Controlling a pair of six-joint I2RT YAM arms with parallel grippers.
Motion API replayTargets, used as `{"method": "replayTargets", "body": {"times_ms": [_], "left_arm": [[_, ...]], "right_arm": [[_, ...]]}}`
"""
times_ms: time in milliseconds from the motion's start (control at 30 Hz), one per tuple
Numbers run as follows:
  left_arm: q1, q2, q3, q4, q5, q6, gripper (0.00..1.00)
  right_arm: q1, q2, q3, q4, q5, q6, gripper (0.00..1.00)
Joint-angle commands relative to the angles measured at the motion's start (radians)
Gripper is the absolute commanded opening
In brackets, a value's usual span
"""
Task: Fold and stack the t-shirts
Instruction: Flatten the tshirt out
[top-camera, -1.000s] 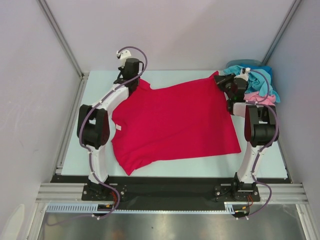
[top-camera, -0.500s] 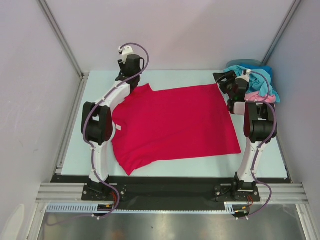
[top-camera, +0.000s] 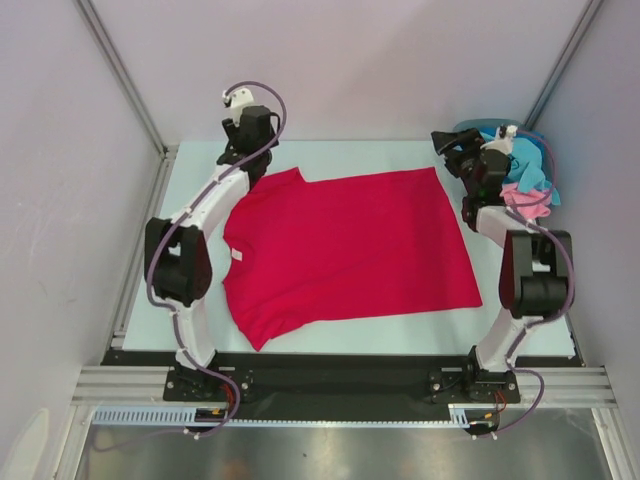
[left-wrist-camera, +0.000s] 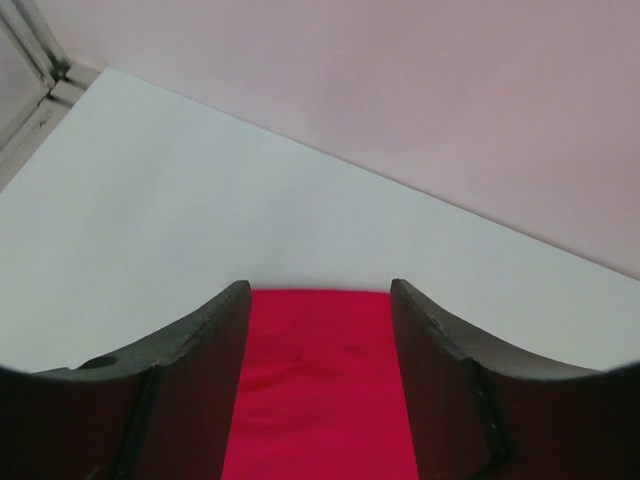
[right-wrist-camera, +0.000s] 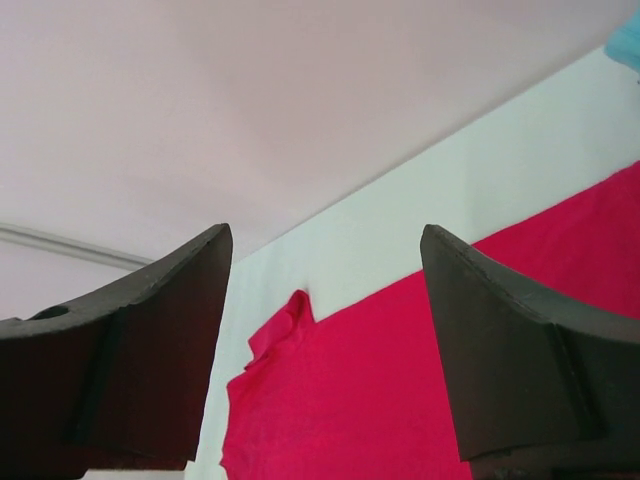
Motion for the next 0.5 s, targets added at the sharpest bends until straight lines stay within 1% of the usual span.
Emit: {"method": "replayTargets", "body": {"times_ms": [0, 33, 67, 100, 133, 167, 200, 233, 267, 300, 367, 400, 467], "left_arm": [[-0.041, -0.184, -0.104, -0.074, 0.012, -0.097, 0.64], [-0.072, -0.205, -0.135, -0.089, 0.014, -0.147, 0.64], [-0.089, -0.232, -0.173, -0.102, 0.022, -0.172, 0.64], [-0.119, -0.274, -0.256, -0.109, 0.031, -0.197, 0.64], [-0.136, -0.302, -0.302, -0.109, 0.046, -0.250, 0.64], [-0.155, -0.322, -0.391, -0.103, 0.046, -0.270, 0.64], [-0.190, -0.340, -0.431, -0.102, 0.043, -0.308, 0.64], [-0.205, -0.376, -0.512, -0.096, 0.048, -0.326, 0.64], [-0.219, -0.391, -0.513, -0.096, 0.048, -0.342, 0.64], [-0.245, -0.410, -0.589, -0.088, 0.051, -0.373, 0.63], [-0.267, -0.457, -0.655, -0.088, 0.048, -0.395, 0.63], [-0.288, -0.474, -0.718, -0.089, 0.043, -0.416, 0.63], [-0.313, -0.534, -0.781, -0.089, 0.029, -0.435, 0.62]], "right_arm": [[0.047, -0.229, -0.080, -0.099, 0.101, -0.048, 0.80], [0.073, -0.268, -0.103, -0.174, 0.126, -0.057, 0.81], [0.087, -0.302, -0.133, -0.201, 0.147, -0.061, 0.81], [0.099, -0.343, -0.191, -0.219, 0.190, -0.066, 0.81], [0.129, -0.411, -0.225, -0.251, 0.209, -0.069, 0.81], [0.140, -0.449, -0.283, -0.276, 0.245, -0.071, 0.81], [0.153, -0.481, -0.317, -0.294, 0.256, -0.065, 0.82], [0.163, -0.539, -0.348, -0.326, 0.268, -0.060, 0.82], [0.170, -0.569, -0.377, -0.345, 0.273, -0.057, 0.82], [0.176, -0.598, -0.438, -0.375, 0.282, -0.054, 0.82], [0.183, -0.684, -0.494, -0.411, 0.296, -0.054, 0.82], [0.183, -0.715, -0.515, -0.429, 0.302, -0.057, 0.82], [0.186, -0.787, -0.557, -0.507, 0.330, -0.058, 0.82]]}}
